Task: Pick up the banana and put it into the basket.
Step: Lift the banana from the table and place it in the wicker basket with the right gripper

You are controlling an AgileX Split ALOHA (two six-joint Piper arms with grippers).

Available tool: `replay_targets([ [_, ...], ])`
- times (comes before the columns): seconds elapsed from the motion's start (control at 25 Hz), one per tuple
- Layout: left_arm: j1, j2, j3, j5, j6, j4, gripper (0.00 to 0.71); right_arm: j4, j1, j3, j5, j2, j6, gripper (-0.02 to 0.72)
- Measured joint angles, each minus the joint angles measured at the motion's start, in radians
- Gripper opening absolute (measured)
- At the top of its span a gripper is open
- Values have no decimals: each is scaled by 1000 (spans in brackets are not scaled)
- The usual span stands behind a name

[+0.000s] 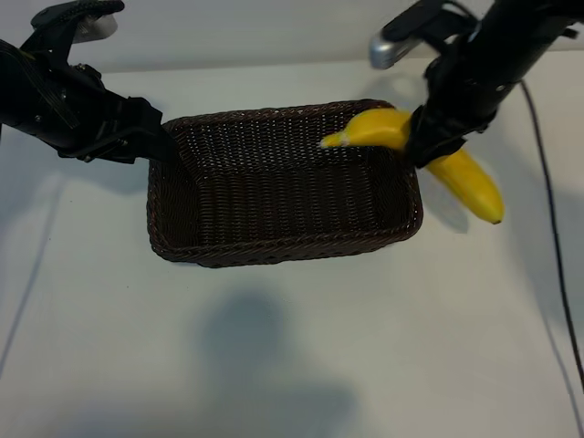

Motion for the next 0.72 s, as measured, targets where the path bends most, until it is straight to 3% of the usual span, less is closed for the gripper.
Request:
replay_targets([
  [0.12,0,0,0,0,0,0,595,4,39,-1,-4,0,-80,421],
  [0.36,0,0,0,0,0,0,595,14,89,-63,-31,0,-141,421],
  [0.72,0,0,0,0,0,0,595,131,124,-90,-62,4,-248,421],
])
